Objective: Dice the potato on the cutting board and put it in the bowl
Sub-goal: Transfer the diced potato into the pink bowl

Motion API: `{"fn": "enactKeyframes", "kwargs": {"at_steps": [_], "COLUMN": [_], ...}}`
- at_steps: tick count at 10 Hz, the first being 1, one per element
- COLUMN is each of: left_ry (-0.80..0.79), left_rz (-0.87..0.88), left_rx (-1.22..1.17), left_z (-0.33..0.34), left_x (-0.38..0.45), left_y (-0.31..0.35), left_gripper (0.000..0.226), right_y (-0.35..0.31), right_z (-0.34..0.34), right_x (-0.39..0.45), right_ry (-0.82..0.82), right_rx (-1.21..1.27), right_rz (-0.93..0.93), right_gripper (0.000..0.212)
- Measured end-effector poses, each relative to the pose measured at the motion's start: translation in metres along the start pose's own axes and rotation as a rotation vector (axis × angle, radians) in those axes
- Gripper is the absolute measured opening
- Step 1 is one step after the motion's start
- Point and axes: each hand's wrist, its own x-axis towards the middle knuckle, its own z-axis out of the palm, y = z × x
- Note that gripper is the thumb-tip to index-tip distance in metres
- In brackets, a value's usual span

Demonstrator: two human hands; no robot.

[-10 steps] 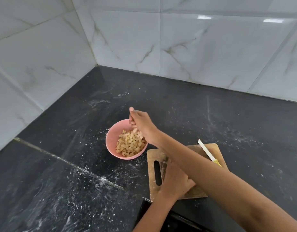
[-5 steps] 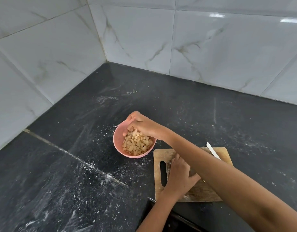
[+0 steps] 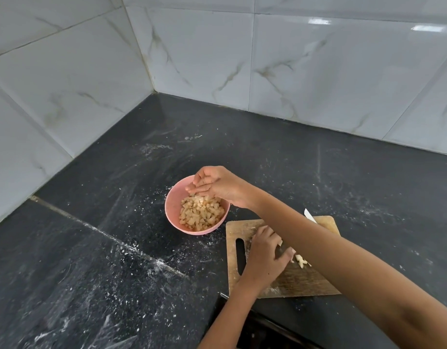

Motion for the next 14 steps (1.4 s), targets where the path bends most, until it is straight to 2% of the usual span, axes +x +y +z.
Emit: {"fn": "enactKeyframes", "kwargs": {"at_steps": [1, 2, 3, 4, 5, 6, 7, 8, 9, 10, 11, 12, 14], "left_ry": [0.041, 0.03, 0.027, 0.039, 0.013, 0.03, 0.093, 0.173, 0.167, 0.11, 0.054, 0.017, 0.12], "left_rz": [0.02, -0.02, 0.007, 0.059, 0.094, 0.081, 0.061, 0.01, -0.07, -0.107, -0.096, -0.068, -0.086], "left_rx": [-0.042, -0.091, -0.087, -0.017, 0.045, 0.033, -0.021, -0.086, -0.147, -0.145, -0.11, -0.086, -0.17], "left_z": [0.003, 0.01, 0.015, 0.017, 0.021, 0.02, 0.017, 0.013, 0.011, 0.01, 0.011, 0.014, 0.011], "left_x": [-0.002, 0.003, 0.004, 0.0, -0.008, -0.014, -0.014, -0.014, -0.014, -0.014, -0.008, 0.001, -0.001], "left_y": [-0.001, -0.007, -0.015, -0.024, -0.031, -0.035, -0.034, -0.035, -0.035, -0.033, -0.032, -0.029, -0.025], "left_gripper": [0.063, 0.046, 0.033, 0.036, 0.04, 0.042, 0.043, 0.044, 0.044, 0.044, 0.044, 0.045, 0.041], "right_y": [-0.002, 0.003, 0.035, 0.095, 0.144, 0.165, 0.166, 0.155, 0.143, 0.137, 0.134, 0.134, 0.129], "right_z": [-0.011, -0.033, -0.054, -0.063, -0.057, -0.038, -0.022, -0.014, -0.029, -0.06, -0.072, -0.063, -0.051], "right_x": [-0.018, -0.053, -0.103, -0.153, -0.189, -0.191, -0.178, -0.169, -0.174, -0.188, -0.204, -0.198, -0.164], "right_ry": [0.063, 0.206, 0.403, 0.674, 0.707, 0.539, 0.478, 0.394, 0.409, 0.594, 0.464, 0.401, 0.577], "right_rx": [0.215, 0.377, 0.247, -0.317, -0.688, -0.802, -0.891, -0.766, -0.521, -0.559, -0.597, -0.575, -0.438], "right_rz": [-0.04, -0.068, -0.091, -0.111, -0.14, 0.028, 0.085, -0.02, -0.108, -0.03, 0.276, 0.364, 0.156], "right_gripper": [0.023, 0.015, 0.005, 0.014, 0.017, 0.068, 0.087, 0.07, 0.044, 0.026, 0.036, 0.051, 0.039]}}
